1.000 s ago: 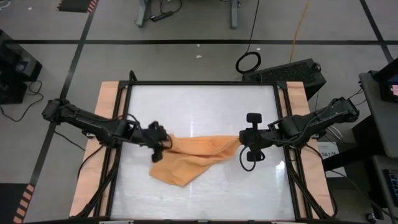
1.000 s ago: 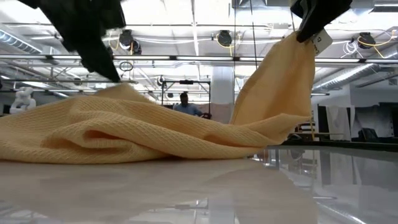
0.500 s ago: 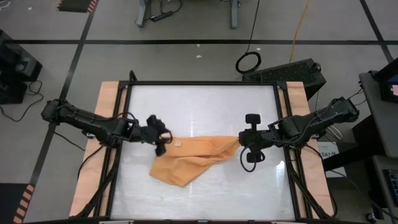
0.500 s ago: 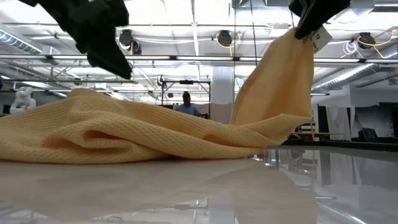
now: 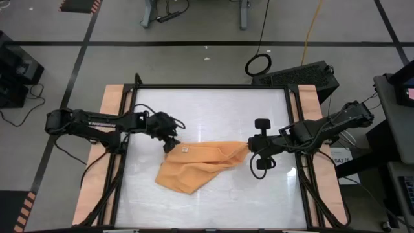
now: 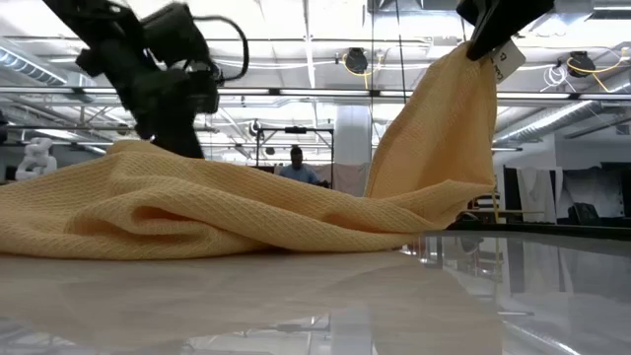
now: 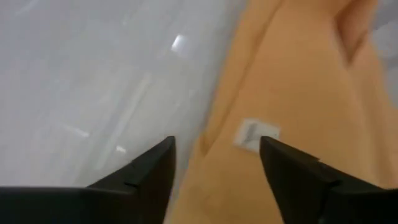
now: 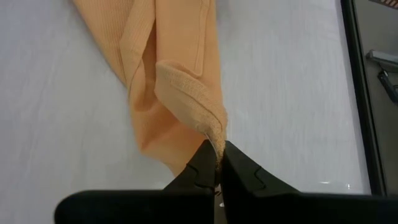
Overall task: Roll towel into tight, uniform cylinder
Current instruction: Roll the yellow towel
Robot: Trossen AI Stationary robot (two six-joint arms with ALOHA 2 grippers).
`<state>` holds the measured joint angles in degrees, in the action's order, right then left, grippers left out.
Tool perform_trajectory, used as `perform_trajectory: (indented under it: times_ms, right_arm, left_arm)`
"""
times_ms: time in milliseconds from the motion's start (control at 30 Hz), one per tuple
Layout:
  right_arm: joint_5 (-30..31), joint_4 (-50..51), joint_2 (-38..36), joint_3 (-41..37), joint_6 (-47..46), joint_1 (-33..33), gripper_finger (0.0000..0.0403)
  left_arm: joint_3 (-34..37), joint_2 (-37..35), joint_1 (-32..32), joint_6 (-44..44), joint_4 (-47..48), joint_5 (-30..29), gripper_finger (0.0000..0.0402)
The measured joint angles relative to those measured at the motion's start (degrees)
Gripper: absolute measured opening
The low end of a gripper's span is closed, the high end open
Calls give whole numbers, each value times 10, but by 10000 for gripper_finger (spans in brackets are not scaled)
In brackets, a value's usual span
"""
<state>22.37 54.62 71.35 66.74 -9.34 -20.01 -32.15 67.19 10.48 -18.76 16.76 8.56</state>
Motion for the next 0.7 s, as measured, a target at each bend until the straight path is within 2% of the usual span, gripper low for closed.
perform_trajectory:
  times_ms: [167,267,367,433,500,667,700]
  right_arm:
    - [0,0,0,0,2,0,2]
    - [0,-2,0,0,11,0,2]
    - [0,-7,0,0,15,0,2]
    - [0,-10,0,0,16,0,2]
    - [0,-12,0,0,16,0,2]
    - [1,-13,0,0,15,0,2]
    - [3,-13,0,0,15,0,2]
  left_arm:
    - [21,14,16,3,-1,22,307]
    - [32,27,15,12,-16,33,313]
    - [34,41,16,16,-37,46,297]
    - [34,56,15,36,-39,66,270]
    - [34,66,9,53,-52,86,222]
    - [34,67,0,55,-75,93,44]
    - [33,61,1,47,-76,91,23]
